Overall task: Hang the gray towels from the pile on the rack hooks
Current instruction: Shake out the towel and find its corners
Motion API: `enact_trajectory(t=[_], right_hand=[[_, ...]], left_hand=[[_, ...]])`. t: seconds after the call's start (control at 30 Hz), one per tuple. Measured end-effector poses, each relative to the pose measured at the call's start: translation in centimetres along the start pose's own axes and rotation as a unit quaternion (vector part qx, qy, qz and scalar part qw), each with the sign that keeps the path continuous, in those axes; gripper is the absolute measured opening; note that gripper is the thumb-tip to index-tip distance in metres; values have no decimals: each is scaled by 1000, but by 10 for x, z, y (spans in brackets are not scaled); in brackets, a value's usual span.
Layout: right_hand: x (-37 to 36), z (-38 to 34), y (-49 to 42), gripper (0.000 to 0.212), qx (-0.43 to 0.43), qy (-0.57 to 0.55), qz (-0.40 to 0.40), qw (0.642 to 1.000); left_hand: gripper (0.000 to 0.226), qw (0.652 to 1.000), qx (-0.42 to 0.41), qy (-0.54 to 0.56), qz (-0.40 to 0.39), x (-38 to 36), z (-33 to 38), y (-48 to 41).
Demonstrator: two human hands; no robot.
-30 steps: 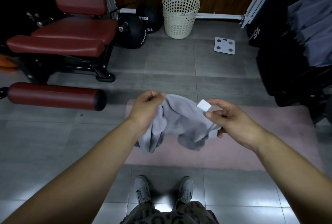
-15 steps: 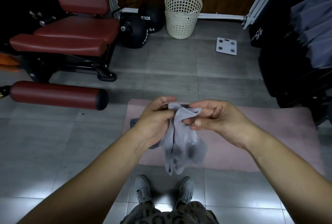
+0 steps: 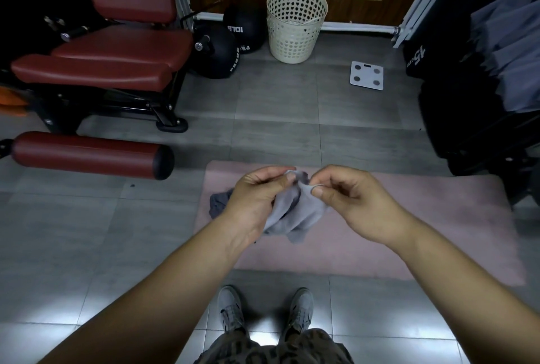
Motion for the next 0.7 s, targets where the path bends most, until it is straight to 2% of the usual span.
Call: enact_trajectory(t=[0.07, 0.17, 0.27, 0.4, 0.47, 0.57, 0.7], right_hand=[[-4, -3, -1, 21, -6, -61, 2, 998], [-9, -3, -5, 14, -40, -126, 55, 990], [-10, 5, -10, 7, -108, -174, 111, 973], [-12, 13, -14, 6, -157, -186, 132, 961], [-11, 13, -16, 10, -165, -188, 134, 959], [-10, 13, -18, 13, -174, -202, 122, 956], [-5, 17, -18, 15, -168, -197, 44, 965]], left_hand=[[9, 999, 13, 29, -1, -2, 0, 0], [10, 998, 47, 50, -4, -1, -2, 1], [32, 994, 75, 69, -32, 2, -9, 1], [54, 988, 85, 113, -64, 2, -13, 3], [49, 990, 66, 100, -69, -1, -13, 6], [29, 995, 45, 76, -51, -6, -14, 7], [19, 995, 56, 72, -36, -9, -6, 1]])
Point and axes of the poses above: each hand's wrist, its own y-axis away from the middle knuckle, its own x-axis out of the back of the hand, z = x × y, the point moved 3 cm from there along -y, towards the middle knuckle, and after that the axes turned 8 degrees about y, right-handed, at the moved point
